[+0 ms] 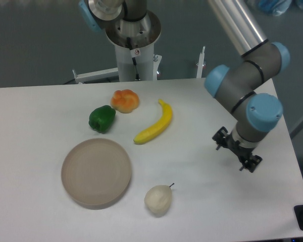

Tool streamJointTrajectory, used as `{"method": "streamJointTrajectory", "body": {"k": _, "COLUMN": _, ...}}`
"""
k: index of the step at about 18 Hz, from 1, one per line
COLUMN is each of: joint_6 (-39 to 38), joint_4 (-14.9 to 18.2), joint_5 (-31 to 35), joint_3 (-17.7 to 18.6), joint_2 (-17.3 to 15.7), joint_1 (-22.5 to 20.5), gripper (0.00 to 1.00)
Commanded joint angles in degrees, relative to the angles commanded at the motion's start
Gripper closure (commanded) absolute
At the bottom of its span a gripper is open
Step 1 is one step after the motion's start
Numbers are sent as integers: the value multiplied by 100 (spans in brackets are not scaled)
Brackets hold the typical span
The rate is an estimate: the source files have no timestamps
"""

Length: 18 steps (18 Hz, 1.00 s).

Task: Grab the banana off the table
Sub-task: 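Move the gripper toward the yellow banana, then lower the gripper over the banana and close on it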

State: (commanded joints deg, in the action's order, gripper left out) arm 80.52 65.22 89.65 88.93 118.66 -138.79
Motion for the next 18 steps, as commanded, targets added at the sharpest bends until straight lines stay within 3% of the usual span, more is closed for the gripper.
{"method": "streamJointTrajectory", "body": {"k": 6, "joint_6": -1274, "joint_4": -27, "joint_5": -9, "joint_3": 1503, "joint_2": -844, "joint_1": 589, "gripper": 0}}
{"method": "streamJointTrajectory", "body": {"k": 10, "joint_6": -2170, "joint_4": -44, "joint_5": -17, "joint_3": 1505, "joint_2": -828, "joint_1": 1247, "gripper": 0}}
{"method": "streamJointTrajectory", "body": {"k": 14, "joint_6": -2208, "joint_4": -115, "joint_5": -9, "joint_3": 1592, "joint_2": -740, "joint_1": 1468, "gripper": 0}}
{"method": "streamJointTrajectory", "body": {"k": 18, "joint_6": -2269, "joint_4": -167, "joint_5": 464, "joint_3": 1707, "joint_2": -669, "joint_1": 1688, "gripper": 0}}
